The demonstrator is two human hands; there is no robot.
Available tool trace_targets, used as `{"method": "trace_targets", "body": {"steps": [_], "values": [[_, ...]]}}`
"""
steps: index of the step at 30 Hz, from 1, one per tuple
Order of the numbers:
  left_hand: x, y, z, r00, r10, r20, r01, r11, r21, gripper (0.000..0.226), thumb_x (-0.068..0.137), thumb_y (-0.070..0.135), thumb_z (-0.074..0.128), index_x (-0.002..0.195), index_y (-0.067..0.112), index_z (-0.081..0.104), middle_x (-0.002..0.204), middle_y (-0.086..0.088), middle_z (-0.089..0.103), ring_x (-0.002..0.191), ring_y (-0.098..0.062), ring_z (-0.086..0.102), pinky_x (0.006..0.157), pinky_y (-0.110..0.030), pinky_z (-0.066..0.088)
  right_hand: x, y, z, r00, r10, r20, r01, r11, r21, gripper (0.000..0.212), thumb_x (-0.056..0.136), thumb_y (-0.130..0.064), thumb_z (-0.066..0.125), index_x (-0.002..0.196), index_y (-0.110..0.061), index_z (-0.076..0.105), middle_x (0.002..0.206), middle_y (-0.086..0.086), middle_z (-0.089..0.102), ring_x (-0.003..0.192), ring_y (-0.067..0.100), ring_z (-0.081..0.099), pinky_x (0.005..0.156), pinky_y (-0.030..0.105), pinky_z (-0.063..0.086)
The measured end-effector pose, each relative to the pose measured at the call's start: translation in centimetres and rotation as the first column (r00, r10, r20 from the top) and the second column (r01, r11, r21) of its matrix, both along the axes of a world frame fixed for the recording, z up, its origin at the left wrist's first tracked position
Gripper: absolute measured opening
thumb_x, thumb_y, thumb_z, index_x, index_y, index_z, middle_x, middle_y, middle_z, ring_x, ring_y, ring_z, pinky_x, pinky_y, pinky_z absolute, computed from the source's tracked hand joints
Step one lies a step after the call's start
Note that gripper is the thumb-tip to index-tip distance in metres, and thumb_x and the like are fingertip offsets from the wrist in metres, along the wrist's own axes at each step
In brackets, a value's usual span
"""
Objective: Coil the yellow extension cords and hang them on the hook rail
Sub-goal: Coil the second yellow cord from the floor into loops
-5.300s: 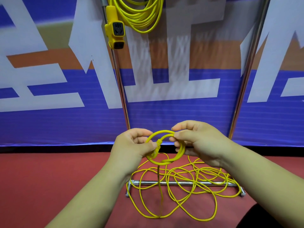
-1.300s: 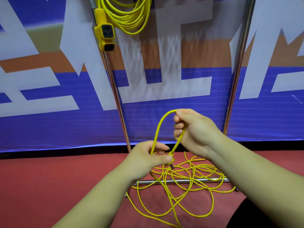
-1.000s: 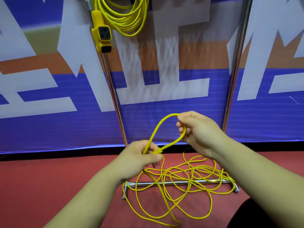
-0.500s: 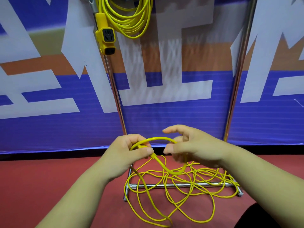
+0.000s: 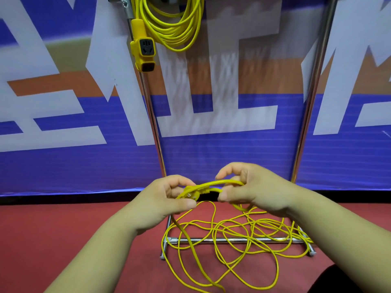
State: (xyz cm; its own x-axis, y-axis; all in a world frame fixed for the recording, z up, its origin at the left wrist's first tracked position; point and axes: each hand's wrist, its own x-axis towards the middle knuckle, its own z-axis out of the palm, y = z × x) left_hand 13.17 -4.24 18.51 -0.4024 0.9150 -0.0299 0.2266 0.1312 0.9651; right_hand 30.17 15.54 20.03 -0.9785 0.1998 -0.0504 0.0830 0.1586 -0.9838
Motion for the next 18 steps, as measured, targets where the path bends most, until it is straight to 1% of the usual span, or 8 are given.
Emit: {"method": "trace_targets", "body": {"steps": [3,5,7,10,12,14,15,18], "values": [[-1.5,-0.3,-2.1,0.995,-0.078,0.067,0.085,0.989,-0.117,0.040,0.077,0.011,0.080,0.114,0.020,0.068,0.088,-0.015,0.066,0.086,-0.024,0.062,0.084,-0.036,0.049,0.2,0.8,0.3,0.984,-0.165,-0.071,0.157,0.983,-0.096,0.036,0.085,0.000,0.073,0.116,-0.013,0.060,0.077,0.018,0.071,0.057,0.020,0.057,0.045,0.021,0.039],[-1.9,-0.3,-3.3,0.994,-0.086,0.065,0.097,0.975,-0.201,0.032,0.078,0.014,0.077,0.110,0.013,0.069,0.085,-0.011,0.068,0.088,-0.024,0.064,0.083,-0.033,0.049,0.3,1.3,0.3,0.952,-0.278,-0.126,0.258,0.954,-0.154,0.037,0.084,0.002,0.072,0.117,-0.011,0.060,0.074,0.013,0.069,0.064,0.023,0.066,0.046,0.021,0.042],[-2.3,0.0,-4.2,0.997,-0.012,0.074,0.030,0.970,-0.241,0.030,0.075,0.022,0.078,0.100,0.008,0.069,0.086,-0.011,0.073,0.090,-0.025,0.065,0.081,-0.030,0.049,0.3,1.8,0.2,0.920,-0.358,-0.160,0.332,0.929,-0.165,0.034,0.084,0.002,0.072,0.114,-0.011,0.061,0.073,0.008,0.069,0.066,0.019,0.069,0.049,0.022,0.045],[-2.8,0.7,-5.1,0.983,0.152,0.107,-0.127,0.970,-0.209,0.025,0.082,0.024,0.078,0.095,0.006,0.067,0.085,-0.014,0.069,0.077,-0.021,0.066,0.084,-0.040,0.056,0.2,2.4,-0.4,0.903,-0.408,-0.131,0.391,0.910,-0.141,0.029,0.084,0.000,0.074,0.108,-0.010,0.063,0.073,0.010,0.070,0.061,0.017,0.068,0.049,0.023,0.046],[-2.6,1.4,-4.8,0.947,0.301,0.114,-0.285,0.949,-0.136,0.010,0.097,0.018,0.065,0.096,0.009,0.068,0.075,-0.007,0.059,0.059,-0.013,0.056,0.070,-0.036,0.058,0.2,2.6,-1.1,0.918,-0.390,-0.072,0.389,0.921,-0.036,0.024,0.081,-0.003,0.077,0.101,-0.007,0.065,0.068,0.013,0.069,0.050,0.015,0.059,0.047,0.022,0.043],[-2.3,2.1,-3.8,0.896,0.416,0.157,-0.417,0.908,-0.024,0.016,0.103,0.019,0.054,0.099,0.012,0.068,0.066,0.000,0.049,0.050,-0.010,0.039,0.052,-0.026,0.050,0.4,2.8,-1.6,0.943,-0.332,0.006,0.326,0.928,0.182,0.021,0.079,-0.009,0.081,0.094,-0.009,0.068,0.064,0.007,0.066,0.048,0.013,0.052,0.047,0.021,0.041],[-2.2,2.3,-3.1,0.882,0.431,0.193,-0.443,0.896,0.027,0.019,0.105,0.020,0.051,0.100,0.013,0.068,0.064,0.001,0.046,0.050,-0.011,0.033,0.048,-0.024,0.043,0.5,2.7,-1.7,0.955,-0.291,0.051,0.270,0.930,0.249,0.022,0.078,-0.011,0.082,0.095,-0.009,0.068,0.064,0.004,0.065,0.049,0.013,0.051,0.047,0.021,0.040],[-1.4,2.6,-1.6,0.868,0.408,0.284,-0.450,0.887,0.102,0.021,0.106,0.023,0.048,0.097,0.012,0.064,0.064,0.001,0.042,0.052,-0.010,0.030,0.045,-0.022,0.030,0.5,2.2,-1.5,0.980,-0.139,0.141,0.104,0.967,0.234,0.033,0.077,-0.007,0.082,0.103,-0.010,0.061,0.071,0.004,0.064,0.059,0.018,0.050,0.050,0.025,0.039]]}}
